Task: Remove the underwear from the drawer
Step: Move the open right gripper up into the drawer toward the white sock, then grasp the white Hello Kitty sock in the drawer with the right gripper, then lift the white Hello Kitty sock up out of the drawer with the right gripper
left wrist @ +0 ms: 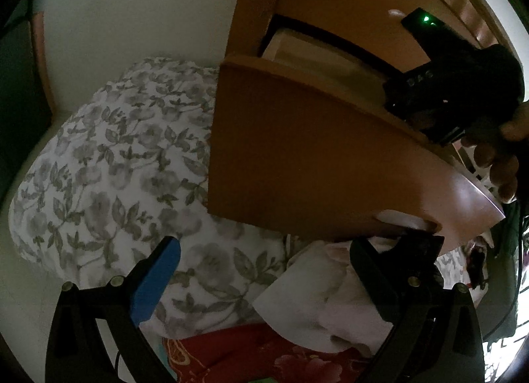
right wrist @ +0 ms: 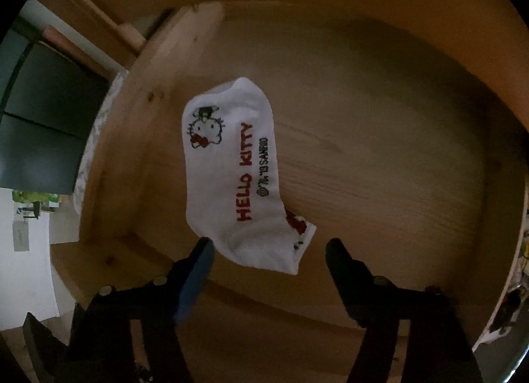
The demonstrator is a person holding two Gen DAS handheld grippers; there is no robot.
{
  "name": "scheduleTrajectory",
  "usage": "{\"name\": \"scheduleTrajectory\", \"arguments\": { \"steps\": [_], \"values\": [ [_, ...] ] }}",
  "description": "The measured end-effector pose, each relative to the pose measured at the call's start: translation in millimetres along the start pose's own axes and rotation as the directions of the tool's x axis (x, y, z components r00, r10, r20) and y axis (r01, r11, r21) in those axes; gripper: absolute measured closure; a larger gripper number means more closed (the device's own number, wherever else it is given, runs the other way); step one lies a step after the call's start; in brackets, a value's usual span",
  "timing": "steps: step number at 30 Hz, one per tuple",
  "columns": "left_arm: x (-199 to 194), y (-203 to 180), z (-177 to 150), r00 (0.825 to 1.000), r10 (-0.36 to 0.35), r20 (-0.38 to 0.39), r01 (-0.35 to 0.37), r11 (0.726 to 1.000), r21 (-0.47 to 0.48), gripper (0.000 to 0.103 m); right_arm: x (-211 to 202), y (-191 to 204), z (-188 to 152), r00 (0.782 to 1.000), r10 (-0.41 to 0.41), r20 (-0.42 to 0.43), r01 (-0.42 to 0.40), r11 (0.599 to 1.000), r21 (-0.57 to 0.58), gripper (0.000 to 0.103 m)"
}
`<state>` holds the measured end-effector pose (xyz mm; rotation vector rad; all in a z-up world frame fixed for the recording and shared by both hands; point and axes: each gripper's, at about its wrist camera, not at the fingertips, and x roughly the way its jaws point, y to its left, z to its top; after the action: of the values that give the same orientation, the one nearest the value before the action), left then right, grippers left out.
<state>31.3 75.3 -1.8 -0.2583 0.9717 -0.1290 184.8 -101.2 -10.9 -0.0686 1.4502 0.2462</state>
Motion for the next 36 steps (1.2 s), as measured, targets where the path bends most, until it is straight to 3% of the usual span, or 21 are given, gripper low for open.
{"name": "scheduleTrajectory", "arguments": {
  "steps": [5,12,16,25,36],
  "values": [
    [2.8,2.6,0.2,1.000,0.001,-0.010,-0.001,1.000,-0.006,0.001,12.1,2.7,3.7,1.000,-0.017,-0.021,0.017,1.000,-0.006,0.037],
    [5.6,6.7,1.0,1.000,0.003,-0.024,-0.003,1.000,-0.019,0.001,12.4,5.4,0.5,0.999,-0.027,-0.019,0.026,0.999,-0.031,0.070],
    [6.8,9.0,0.8,1.000,0.008,-0.029,-0.009,1.000,-0.029,0.001,8.4,8.2,-6.5,0.999,-0.043,0.007,0.043,0.998,-0.049,0.084],
    [5.1,6.5,0.2,0.999,0.013,-0.030,-0.014,1.000,-0.023,0.001,0.4,3.6,-19.1,0.998,-0.056,0.040,0.058,0.997,-0.052,0.088],
    [-5.4,-1.7,-3.4,0.999,0.029,-0.015,-0.029,1.000,0.002,0.001,-19.1,27.0,-35.8,0.992,-0.057,0.109,0.065,0.996,-0.065,0.089]
  ]
}}
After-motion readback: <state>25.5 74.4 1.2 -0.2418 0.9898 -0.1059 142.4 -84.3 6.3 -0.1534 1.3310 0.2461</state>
